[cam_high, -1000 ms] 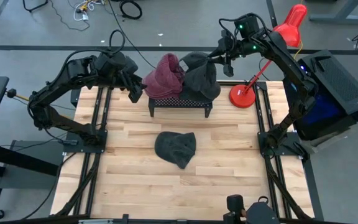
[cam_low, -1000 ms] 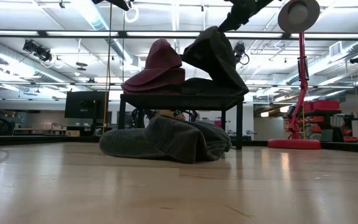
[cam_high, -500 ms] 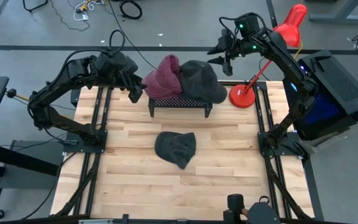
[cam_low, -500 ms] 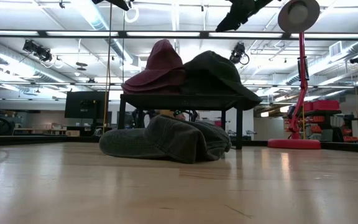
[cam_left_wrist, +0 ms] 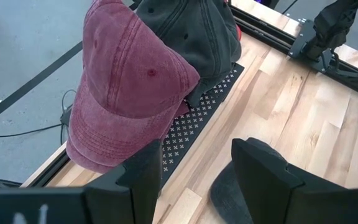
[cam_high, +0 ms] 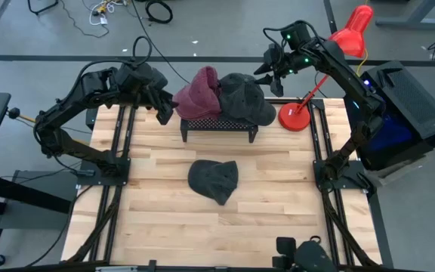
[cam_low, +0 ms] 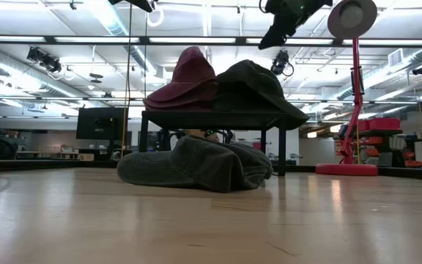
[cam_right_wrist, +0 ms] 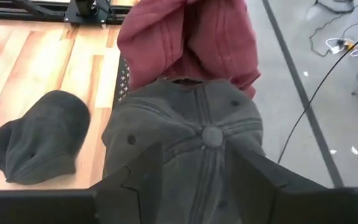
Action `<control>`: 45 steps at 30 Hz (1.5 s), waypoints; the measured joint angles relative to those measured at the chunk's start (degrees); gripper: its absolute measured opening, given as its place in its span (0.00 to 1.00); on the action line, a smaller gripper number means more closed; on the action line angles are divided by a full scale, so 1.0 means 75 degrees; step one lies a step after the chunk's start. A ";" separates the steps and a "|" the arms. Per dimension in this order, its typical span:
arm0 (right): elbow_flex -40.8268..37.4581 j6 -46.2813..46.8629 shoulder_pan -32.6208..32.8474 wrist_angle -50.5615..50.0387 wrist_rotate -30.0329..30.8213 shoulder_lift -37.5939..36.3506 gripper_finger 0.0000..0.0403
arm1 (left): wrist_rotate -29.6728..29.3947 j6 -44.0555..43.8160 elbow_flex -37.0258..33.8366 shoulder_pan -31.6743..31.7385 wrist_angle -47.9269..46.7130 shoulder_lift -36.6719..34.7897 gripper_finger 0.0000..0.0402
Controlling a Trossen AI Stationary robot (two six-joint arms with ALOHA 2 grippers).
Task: Pick & Place hat
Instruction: Put the left black cap on top of the black cap on the shelf
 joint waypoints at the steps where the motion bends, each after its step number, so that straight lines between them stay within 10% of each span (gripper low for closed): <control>1: -0.0062 0.0000 0.0000 0.0014 -0.0024 0.0031 0.42 | 0.0013 -0.0003 0.0000 0.0000 0.0002 0.0000 0.50; 45: -0.0500 0.0141 0.0035 0.0972 0.0007 0.0690 0.42 | 0.0029 -0.0009 0.0000 -0.0003 -0.0011 0.0000 0.50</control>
